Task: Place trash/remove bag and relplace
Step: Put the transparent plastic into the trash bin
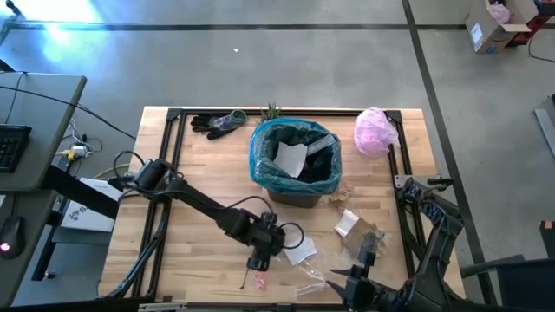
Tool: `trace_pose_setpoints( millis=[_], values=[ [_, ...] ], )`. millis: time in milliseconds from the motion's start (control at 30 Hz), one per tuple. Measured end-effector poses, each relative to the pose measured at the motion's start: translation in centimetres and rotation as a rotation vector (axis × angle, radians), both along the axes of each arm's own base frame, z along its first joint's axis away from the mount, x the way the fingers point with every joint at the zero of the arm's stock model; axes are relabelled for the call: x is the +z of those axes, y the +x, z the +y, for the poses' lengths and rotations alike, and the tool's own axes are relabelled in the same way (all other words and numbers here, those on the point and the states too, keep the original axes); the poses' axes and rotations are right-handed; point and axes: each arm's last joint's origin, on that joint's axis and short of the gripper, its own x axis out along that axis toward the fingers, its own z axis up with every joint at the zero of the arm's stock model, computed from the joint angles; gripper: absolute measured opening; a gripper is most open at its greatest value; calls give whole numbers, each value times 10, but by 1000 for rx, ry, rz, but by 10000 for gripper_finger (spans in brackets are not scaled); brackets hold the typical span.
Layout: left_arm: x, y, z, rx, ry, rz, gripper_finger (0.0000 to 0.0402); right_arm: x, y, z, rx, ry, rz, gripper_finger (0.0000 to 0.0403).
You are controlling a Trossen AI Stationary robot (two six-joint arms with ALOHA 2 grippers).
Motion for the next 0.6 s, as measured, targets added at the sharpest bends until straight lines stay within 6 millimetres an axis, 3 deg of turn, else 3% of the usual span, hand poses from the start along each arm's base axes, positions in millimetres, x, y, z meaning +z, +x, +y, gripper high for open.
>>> trace_pose_setpoints(
  millis=[167,367,467,600],
  values=[
    [-25,3,9,1,49,91,216,-4,2,2,2,-21,0,117],
    [-33,8,13,-1,37,108,197,-18,6,6,7,-82,37,117],
    [-32,8,12,-24,29,105,137,-26,9,6,-11,-100,59,117],
    [-28,10,8,-54,-19,119,21,-32,11,6,-24,-98,91,117]
  ],
)
